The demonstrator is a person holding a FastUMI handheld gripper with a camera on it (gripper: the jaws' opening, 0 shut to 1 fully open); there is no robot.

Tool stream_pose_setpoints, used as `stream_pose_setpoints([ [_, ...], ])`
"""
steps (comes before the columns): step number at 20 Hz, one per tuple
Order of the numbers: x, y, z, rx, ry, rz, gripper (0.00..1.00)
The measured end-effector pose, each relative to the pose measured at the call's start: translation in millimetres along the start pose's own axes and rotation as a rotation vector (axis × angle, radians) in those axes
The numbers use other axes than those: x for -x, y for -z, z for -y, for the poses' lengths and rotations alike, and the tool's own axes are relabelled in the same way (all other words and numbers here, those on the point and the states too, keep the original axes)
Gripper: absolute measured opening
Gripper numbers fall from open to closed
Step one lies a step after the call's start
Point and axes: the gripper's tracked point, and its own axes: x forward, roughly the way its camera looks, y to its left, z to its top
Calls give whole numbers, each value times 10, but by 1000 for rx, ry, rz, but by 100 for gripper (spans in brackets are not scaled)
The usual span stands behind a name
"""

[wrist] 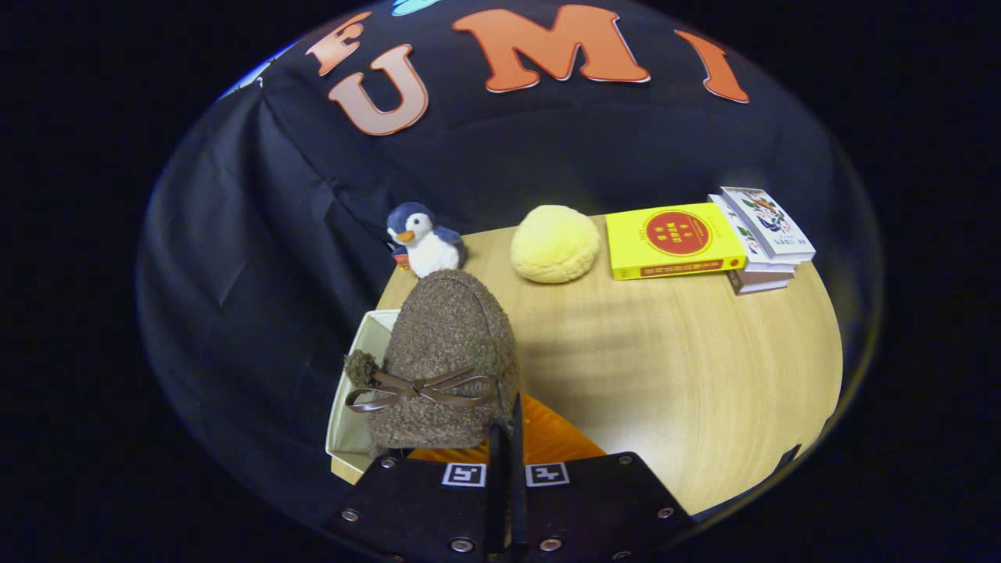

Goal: Open the storage box then place both shoes into the box .Put the left shoe in first, then the right shoe, with the right side of both shoes facing outward in a uniform manner.

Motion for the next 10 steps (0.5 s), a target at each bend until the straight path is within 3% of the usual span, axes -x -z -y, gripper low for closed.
stream_pose_setpoints([
  [5,-354,161,-629,8,-2,-53,4],
  [10,-687,386,-690,33,83,-96,5],
])
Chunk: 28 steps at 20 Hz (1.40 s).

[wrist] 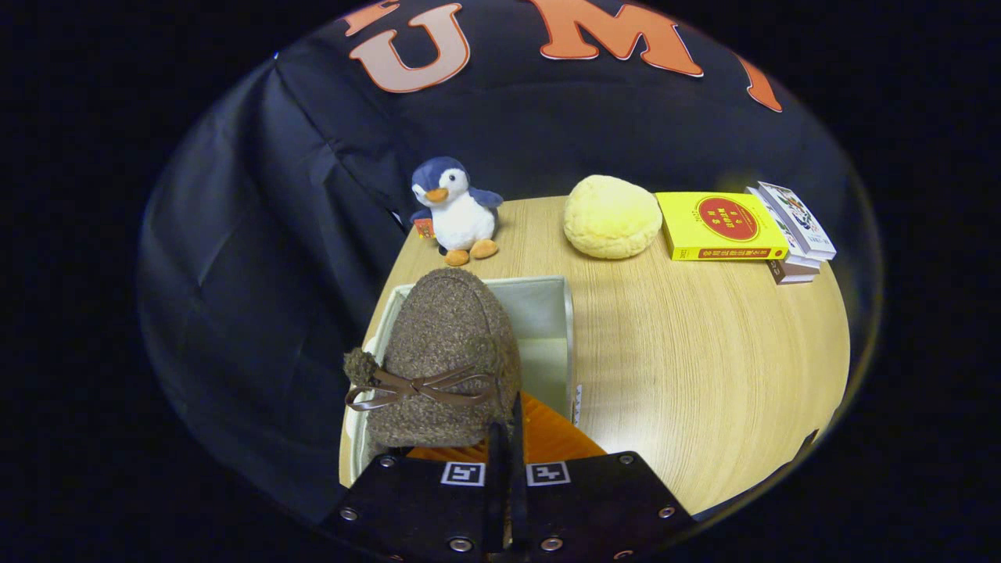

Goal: Open the storage box then place both shoes into the box .Put the left shoe in first, then the right shoe, with the right side of both shoes facing outward in a uniform manner.

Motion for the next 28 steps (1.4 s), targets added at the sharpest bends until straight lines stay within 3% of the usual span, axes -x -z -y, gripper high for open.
stream_pose_setpoints([
  [4,-110,139,-42,3,2,-34,8],
  [6,-70,165,-117,10,-36,-44,16],
  [12,446,-246,-108,100,-127,138,36],
  [16,907,-470,181,146,-158,267,37],
  [20,1378,-772,656,155,-120,411,41],
  [28,2464,-1301,1601,149,-44,698,41],
])
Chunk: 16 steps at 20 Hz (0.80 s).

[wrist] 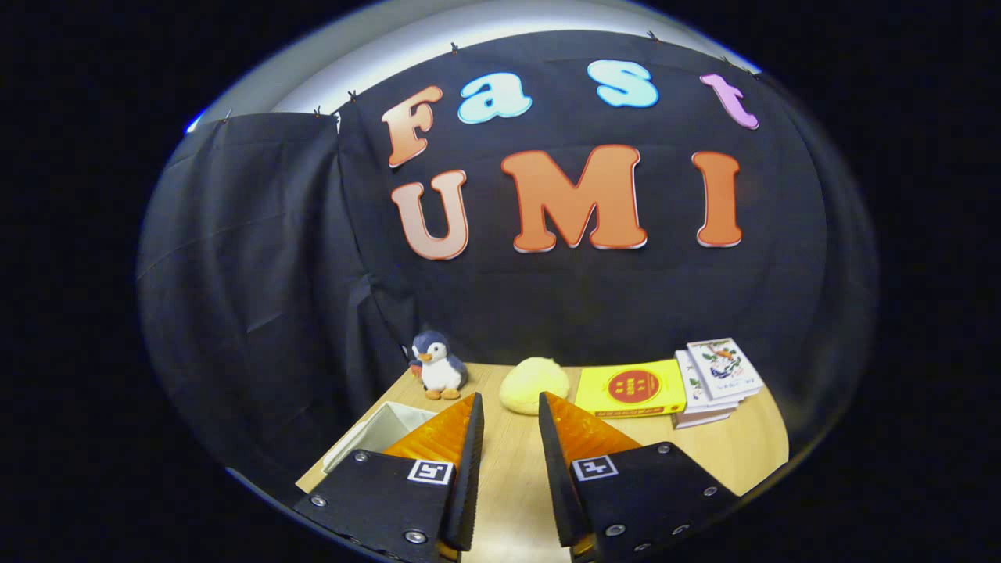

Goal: Open the storage box then place both shoes into the box .Put the left shoe in first, then the right shoe, with the right side of both shoes facing outward in a uniform manner.

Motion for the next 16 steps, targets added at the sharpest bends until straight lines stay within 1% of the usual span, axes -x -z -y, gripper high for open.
stream_pose_setpoints([
  [3,235,-348,330,52,51,132,44],
  [4,319,-435,426,64,70,170,47],
  [7,518,-621,639,90,106,261,52],
  [11,678,-690,857,115,148,318,65],
  [12,710,-706,903,118,159,328,70],
  [16,796,-786,1010,132,177,365,79],
])
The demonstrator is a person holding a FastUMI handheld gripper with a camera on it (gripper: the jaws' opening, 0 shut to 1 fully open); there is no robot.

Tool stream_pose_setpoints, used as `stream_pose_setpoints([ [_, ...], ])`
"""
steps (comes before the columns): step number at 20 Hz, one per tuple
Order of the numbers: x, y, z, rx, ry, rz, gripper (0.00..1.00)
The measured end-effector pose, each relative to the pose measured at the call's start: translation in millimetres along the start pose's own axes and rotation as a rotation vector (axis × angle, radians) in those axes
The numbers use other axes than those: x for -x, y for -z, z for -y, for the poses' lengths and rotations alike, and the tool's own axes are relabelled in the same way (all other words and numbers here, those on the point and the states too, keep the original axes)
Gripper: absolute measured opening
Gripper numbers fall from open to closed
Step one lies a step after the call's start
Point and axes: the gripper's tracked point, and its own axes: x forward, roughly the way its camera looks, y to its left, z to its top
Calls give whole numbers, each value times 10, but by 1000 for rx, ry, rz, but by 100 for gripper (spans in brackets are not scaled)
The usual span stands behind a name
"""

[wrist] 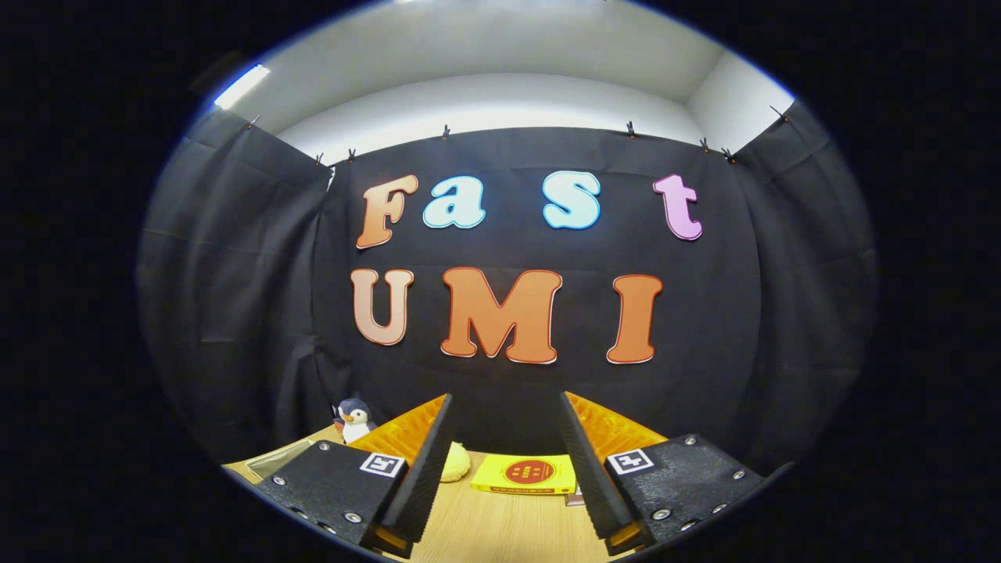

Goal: Open the storage box then place both shoes into the box .Put the left shoe in first, then the right shoe, with the right side of both shoes facing outward in a uniform manner.

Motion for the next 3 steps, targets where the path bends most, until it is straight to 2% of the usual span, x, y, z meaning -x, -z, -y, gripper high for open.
stream_pose_setpoints([
  [3,116,-133,36,5,14,36,83],
])
